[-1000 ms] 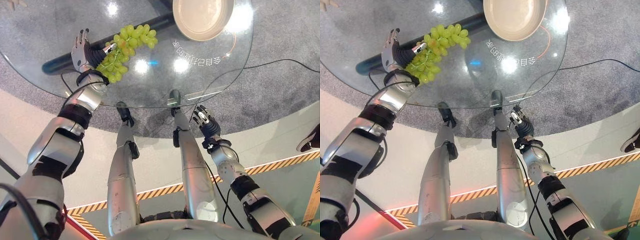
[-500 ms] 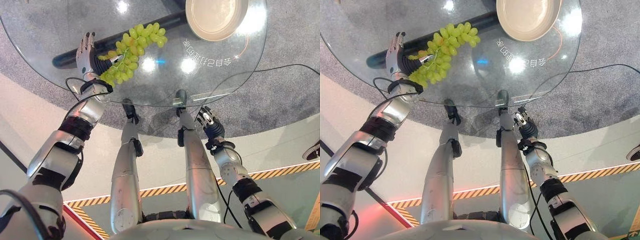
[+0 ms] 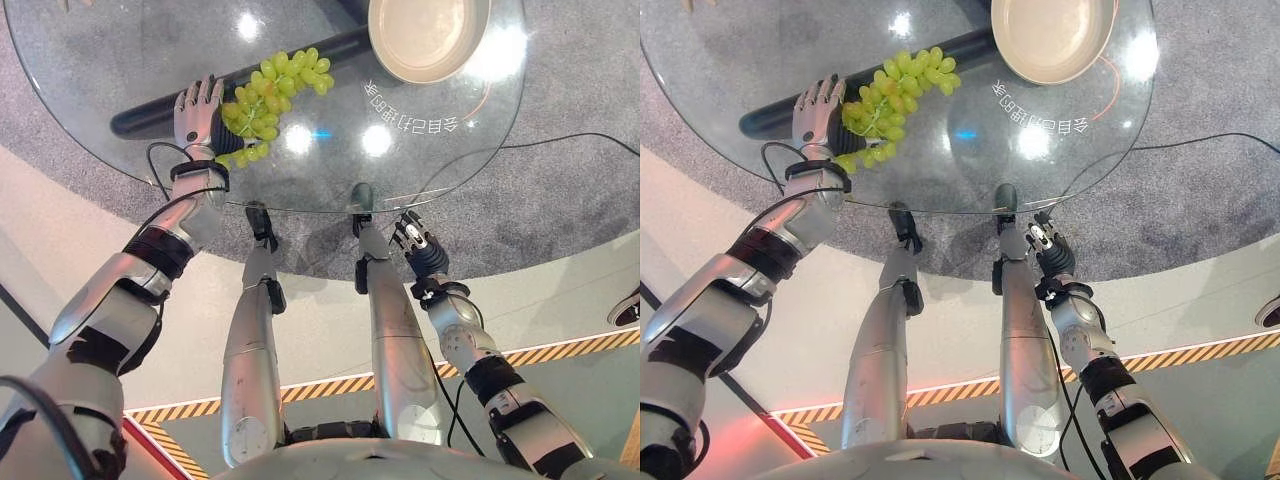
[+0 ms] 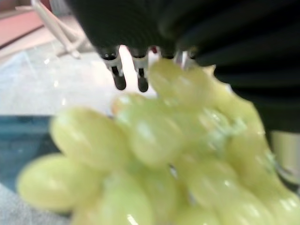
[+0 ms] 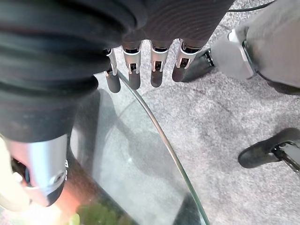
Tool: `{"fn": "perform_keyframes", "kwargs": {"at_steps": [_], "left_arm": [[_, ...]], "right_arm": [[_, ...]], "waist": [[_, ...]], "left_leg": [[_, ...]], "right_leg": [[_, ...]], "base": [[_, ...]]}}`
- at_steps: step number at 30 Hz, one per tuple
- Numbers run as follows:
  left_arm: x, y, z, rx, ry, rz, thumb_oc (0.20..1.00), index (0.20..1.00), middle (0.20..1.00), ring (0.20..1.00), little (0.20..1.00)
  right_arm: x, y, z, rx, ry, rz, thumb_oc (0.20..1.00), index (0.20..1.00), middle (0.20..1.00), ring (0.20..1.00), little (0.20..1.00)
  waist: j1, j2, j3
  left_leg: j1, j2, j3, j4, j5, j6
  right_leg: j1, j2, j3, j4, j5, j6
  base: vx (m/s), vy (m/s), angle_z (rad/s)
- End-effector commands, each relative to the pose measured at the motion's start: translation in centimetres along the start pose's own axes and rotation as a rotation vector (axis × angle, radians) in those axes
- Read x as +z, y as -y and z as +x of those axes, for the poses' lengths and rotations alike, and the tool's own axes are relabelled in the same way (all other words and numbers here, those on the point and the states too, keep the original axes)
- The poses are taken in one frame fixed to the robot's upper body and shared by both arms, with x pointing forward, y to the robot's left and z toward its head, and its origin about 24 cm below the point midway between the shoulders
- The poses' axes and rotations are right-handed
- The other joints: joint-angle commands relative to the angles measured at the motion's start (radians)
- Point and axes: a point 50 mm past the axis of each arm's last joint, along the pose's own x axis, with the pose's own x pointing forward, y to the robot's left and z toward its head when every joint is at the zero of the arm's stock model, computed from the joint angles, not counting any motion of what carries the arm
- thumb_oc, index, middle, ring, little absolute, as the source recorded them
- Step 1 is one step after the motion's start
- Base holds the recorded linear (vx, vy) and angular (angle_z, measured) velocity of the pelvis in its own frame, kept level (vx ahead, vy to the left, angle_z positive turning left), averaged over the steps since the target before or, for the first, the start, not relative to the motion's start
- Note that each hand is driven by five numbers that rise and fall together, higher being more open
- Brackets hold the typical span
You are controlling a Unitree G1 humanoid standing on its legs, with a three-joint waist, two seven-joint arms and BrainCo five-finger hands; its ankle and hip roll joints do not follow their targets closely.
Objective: Pick up fruits into the plate
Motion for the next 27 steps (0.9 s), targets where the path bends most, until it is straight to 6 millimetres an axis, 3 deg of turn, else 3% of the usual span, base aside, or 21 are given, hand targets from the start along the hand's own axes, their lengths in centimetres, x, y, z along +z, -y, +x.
{"fn": "perform_keyframes", "kwargs": {"at_steps": [1,7,18,19,27], "left_arm": [[-0.5,-0.5,0.6,0.011,-0.031,0.047,1.0,1.0,1.0,1.0,1.0],[-0.6,2.6,-0.3,-0.099,-0.139,-0.078,1.0,1.0,1.0,1.0,1.0],[-3.3,3.0,0.0,-0.046,-0.383,-0.03,1.0,1.0,1.0,1.0,1.0],[-3.9,2.7,0.2,-0.048,-0.43,-0.008,0.2,0.2,0.2,0.2,0.2],[-4.6,2.9,0.1,-0.062,-0.458,-0.013,0.2,0.2,0.2,0.2,0.2]], "right_arm": [[-0.3,-0.1,-1.1,0.029,0.019,0.033,1.0,1.0,1.0,1.0,1.0],[-0.3,-0.8,-0.4,0.044,0.012,0.027,1.0,1.0,1.0,1.0,1.0],[-0.2,-2.4,0.5,0.089,0.009,0.033,1.0,1.0,1.0,1.0,1.0],[-0.3,-2.6,0.7,0.098,0.009,0.042,1.0,1.0,1.0,1.0,1.0],[-0.2,-3.2,1.0,0.115,0.013,0.034,1.0,1.0,1.0,1.0,1.0]], "waist": [[-0.027,0.024,0.012],[-0.045,0.024,0.012],[-0.073,-0.001,0.012],[-0.079,-0.009,0.012],[-0.087,-0.012,0.012]], "left_leg": [[0.012,-0.068,-0.09,0.065,-0.118,0.016],[0.039,-0.06,-0.075,0.052,-0.112,0.01],[0.039,-0.048,-0.059,0.046,-0.098,-0.001],[0.039,-0.042,-0.053,0.04,-0.093,-0.003],[0.047,-0.038,-0.048,0.024,-0.083,-0.009]], "right_leg": [[0.062,0.06,-0.037,0.017,-0.05,0.005],[0.082,0.066,-0.026,0.011,-0.049,0.004],[0.081,0.085,-0.011,0.01,-0.049,-0.003],[0.08,0.09,-0.008,0.009,-0.048,-0.006],[0.088,0.094,0.002,-0.01,-0.041,-0.008]], "base": [[0.0,0.0,0.0],[-0.01,0.008,0.0],[-0.02,0.008,-0.01],[0.0,0.0,0.0],[-0.01,0.016,-0.02]]}}
